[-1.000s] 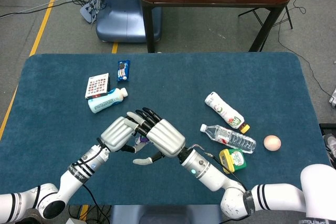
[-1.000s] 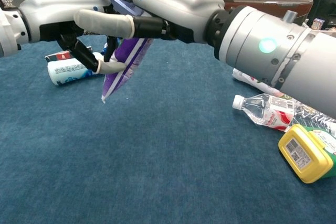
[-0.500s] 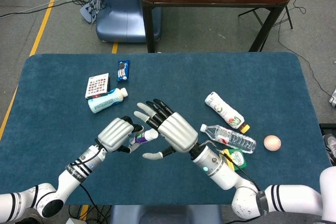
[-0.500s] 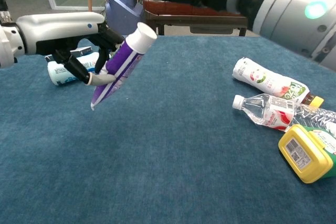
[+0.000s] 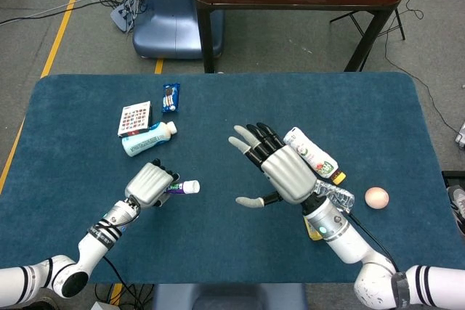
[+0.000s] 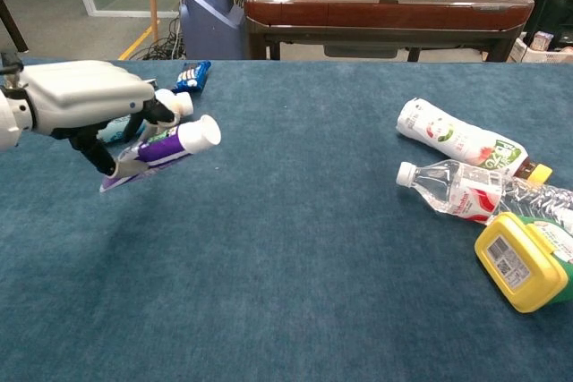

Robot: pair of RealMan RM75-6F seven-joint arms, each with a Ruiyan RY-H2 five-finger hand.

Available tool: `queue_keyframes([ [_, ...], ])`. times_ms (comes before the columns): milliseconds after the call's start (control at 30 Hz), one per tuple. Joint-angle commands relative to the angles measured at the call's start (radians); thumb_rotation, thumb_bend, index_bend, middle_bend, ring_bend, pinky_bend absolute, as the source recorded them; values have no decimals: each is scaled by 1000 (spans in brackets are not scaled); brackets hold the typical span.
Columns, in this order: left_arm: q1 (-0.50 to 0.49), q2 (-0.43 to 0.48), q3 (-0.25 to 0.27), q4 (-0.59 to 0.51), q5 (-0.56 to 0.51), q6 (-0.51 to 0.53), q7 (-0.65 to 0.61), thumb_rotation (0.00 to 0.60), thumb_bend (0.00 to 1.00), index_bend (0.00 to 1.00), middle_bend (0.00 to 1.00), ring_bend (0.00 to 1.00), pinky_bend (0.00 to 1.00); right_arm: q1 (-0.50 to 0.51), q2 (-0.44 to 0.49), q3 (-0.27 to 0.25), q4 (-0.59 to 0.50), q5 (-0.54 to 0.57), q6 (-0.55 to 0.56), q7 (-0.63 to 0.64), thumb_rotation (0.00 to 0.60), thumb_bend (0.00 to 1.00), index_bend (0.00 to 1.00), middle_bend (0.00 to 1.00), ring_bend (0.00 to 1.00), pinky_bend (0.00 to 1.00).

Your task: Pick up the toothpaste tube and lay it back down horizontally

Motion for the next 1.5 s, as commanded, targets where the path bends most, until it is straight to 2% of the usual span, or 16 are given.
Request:
queue_keyframes([
  [33,-2,-50,21,48,-108,15,134,600,473,538,695,484,278,-19,19,-12,-2,-8,12,12,0,0,0,0,0,0],
  [133,-5,-63,24,56,-164,26,198,600,473,458,621,437,278,-38,39,-21,0,-12,24,22,0,0,0,0,0,0],
  [300,1,-60,21,39,-237,71,260,600,471,223,451,310,278,-71,75,-29,9,-18,46,32,0,0,0,0,0,0],
  [367,7,-52,19,24,-253,88,264,600,458,137,426,271,278,-83,91,-31,10,-20,55,37,0,0,0,0,0,0],
  [433,16,-43,17,13,-250,104,251,600,443,94,416,254,277,-95,106,-34,11,-22,62,42,0,0,0,0,0,0],
  [633,78,-7,16,-18,-175,191,139,600,414,90,406,252,277,-147,162,-55,24,-12,85,55,5,0,0,0,0,0],
  [733,128,14,14,-27,-132,257,59,600,406,137,406,271,277,-184,188,-71,40,-3,105,71,35,0,0,0,0,0],
  [800,169,25,10,-27,-105,307,-11,600,400,174,406,312,283,-215,203,-89,49,4,119,80,80,0,0,0,0,0],
  [867,209,26,4,-20,-79,356,-87,600,384,197,406,353,301,-244,207,-105,67,11,136,91,157,0,0,0,0,0],
  [967,282,13,2,18,-13,447,-228,600,362,205,406,356,317,-295,210,-134,104,31,151,133,258,0,0,0,0,0],
  [1167,391,6,22,71,67,569,-359,600,358,222,406,353,319,-392,202,-177,168,44,217,159,343,0,0,0,0,0],
  [1300,456,10,42,69,114,633,-400,600,358,249,406,353,319,-457,186,-203,197,37,267,174,356,0,0,0,0,0],
  [1500,518,10,70,41,172,688,-354,600,358,281,406,351,319,-534,158,-228,218,34,319,179,358,0,0,0,0,0],
])
